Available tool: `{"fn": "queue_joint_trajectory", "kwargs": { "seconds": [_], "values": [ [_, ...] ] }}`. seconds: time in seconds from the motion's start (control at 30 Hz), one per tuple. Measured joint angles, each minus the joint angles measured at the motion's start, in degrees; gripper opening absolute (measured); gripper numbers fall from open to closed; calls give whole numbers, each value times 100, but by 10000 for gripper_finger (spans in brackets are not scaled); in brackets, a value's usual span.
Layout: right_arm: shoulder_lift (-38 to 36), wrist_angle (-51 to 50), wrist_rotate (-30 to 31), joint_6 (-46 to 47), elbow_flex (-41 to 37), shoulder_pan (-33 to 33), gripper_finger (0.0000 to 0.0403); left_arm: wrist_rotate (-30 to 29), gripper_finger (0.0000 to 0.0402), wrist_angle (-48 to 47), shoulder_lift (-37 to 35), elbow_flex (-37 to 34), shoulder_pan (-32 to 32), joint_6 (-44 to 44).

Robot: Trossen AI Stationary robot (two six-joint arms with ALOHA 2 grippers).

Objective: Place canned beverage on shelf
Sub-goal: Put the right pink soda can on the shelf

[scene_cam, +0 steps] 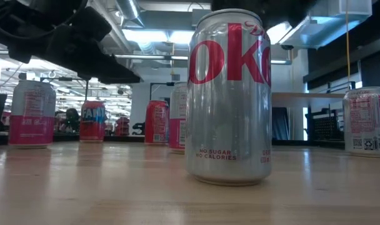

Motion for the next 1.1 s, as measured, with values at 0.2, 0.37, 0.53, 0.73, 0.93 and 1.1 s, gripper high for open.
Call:
{"fn": "queue_joint_trajectory", "kwargs": {
  "seconds": [0.2,0.37,0.53,0.73,0.93,1.1],
  "values": [
    [578,-1457,212,-177,1122,2,257,0,192,-94,-48,-4,0,0],
    [730,-1661,219,-435,1681,5,257,0,192,-113,-52,-4,0,0],
    [747,-1746,256,-702,1892,2,257,0,192,-119,-52,-4,-9,0],
    [745,-1775,196,-742,1981,4,257,0,192,-122,-52,-4,-13,0],
    [745,-1920,651,-770,1983,2,276,0,192,-120,-52,-4,-13,0],
    [745,-2253,531,-877,1983,2,358,0,192,-121,-52,-4,-13,0]
  ]
}}
